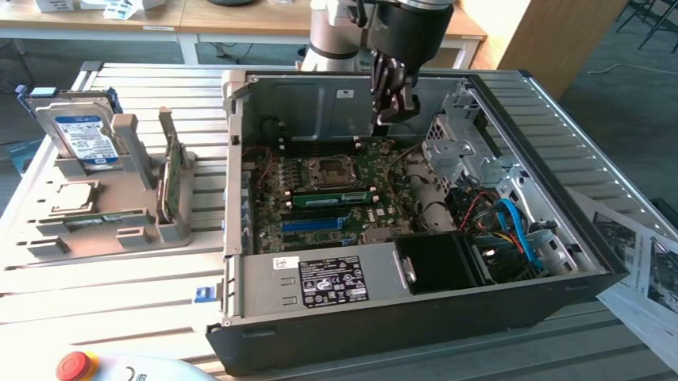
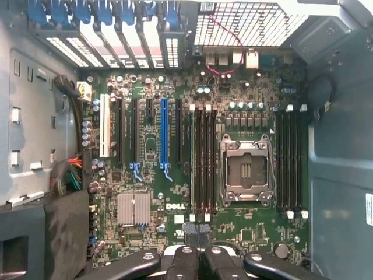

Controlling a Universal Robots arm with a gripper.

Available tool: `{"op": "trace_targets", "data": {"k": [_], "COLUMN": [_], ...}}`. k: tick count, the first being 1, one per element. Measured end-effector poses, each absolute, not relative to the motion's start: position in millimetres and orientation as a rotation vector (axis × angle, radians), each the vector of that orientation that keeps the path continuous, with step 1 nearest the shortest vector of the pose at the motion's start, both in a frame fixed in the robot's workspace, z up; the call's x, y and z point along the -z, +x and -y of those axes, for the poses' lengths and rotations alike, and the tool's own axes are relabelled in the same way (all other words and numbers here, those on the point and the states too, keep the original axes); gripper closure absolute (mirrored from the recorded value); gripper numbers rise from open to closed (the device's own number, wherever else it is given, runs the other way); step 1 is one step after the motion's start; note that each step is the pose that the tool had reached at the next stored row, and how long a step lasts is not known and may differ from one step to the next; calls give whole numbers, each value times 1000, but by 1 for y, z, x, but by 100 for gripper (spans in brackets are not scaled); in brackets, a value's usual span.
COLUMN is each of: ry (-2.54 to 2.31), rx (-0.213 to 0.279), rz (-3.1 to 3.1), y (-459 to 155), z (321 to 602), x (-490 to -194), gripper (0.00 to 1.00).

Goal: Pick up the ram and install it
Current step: 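Press down the ram until it locks into place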

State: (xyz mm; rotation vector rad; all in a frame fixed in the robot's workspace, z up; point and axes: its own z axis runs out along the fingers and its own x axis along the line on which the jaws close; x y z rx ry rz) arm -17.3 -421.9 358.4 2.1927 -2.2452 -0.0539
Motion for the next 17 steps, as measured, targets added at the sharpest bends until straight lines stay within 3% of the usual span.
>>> {"op": "trace_targets", "data": {"k": [17], "ry": [2192], "rx": [56], "rz": [2244], "y": [-7], "z": [423], "x": [-358], "gripper": [89]}}
